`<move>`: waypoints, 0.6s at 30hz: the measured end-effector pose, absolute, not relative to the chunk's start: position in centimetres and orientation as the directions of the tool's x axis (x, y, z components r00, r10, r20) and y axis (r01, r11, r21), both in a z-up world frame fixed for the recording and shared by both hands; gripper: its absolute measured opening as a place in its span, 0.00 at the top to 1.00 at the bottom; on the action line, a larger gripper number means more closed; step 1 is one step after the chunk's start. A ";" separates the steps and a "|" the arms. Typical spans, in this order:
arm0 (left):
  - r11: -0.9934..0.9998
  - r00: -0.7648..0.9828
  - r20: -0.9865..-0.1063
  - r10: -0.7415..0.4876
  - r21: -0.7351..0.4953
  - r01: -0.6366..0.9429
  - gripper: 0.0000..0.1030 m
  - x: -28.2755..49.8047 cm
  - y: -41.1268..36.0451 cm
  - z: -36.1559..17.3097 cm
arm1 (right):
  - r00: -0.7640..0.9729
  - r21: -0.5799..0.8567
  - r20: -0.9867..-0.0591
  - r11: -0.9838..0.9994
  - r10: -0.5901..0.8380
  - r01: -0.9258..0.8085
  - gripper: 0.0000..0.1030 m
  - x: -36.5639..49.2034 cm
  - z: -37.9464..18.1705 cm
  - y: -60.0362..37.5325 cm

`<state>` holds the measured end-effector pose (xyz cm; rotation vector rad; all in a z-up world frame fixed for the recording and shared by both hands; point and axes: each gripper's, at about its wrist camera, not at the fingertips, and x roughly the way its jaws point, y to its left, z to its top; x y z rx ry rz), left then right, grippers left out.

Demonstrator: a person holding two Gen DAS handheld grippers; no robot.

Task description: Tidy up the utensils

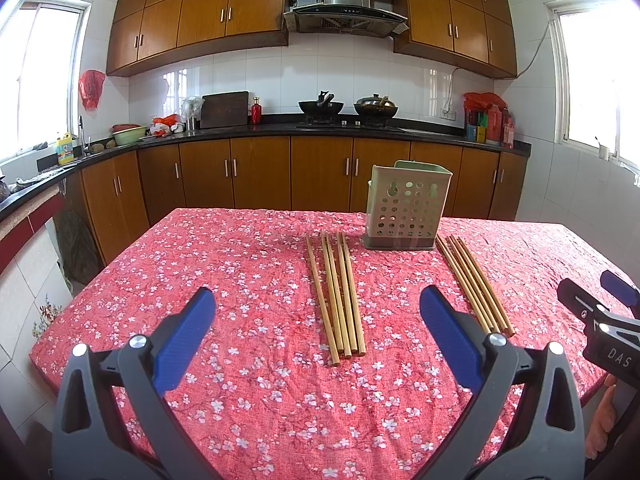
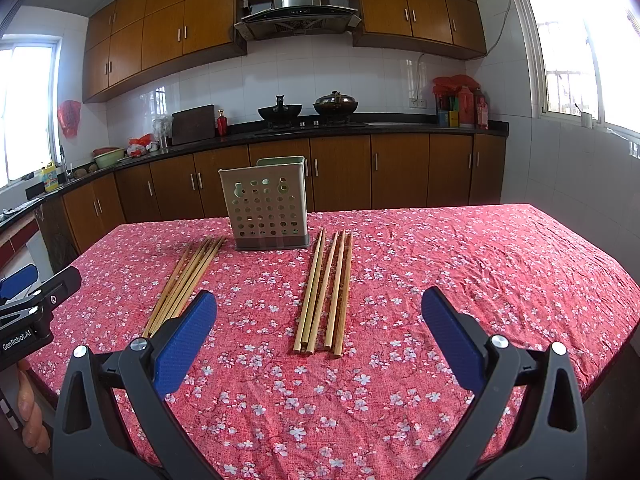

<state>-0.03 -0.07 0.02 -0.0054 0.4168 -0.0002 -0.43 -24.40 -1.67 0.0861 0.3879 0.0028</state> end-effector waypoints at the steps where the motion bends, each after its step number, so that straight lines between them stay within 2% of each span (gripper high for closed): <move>1: 1.000 0.914 -0.405 -0.002 -0.006 -0.001 0.04 0.0 -0.1 0.0 | 0.926 0.084 -0.378 0.996 0.019 0.013 0.02 -0.4 -1.7 -24.4; 18: 1.000 0.914 -0.405 -0.003 -0.006 0.001 0.04 0.0 -0.2 0.1 | 0.926 0.085 -0.378 0.996 0.020 0.014 0.02 -0.4 -1.7 -24.4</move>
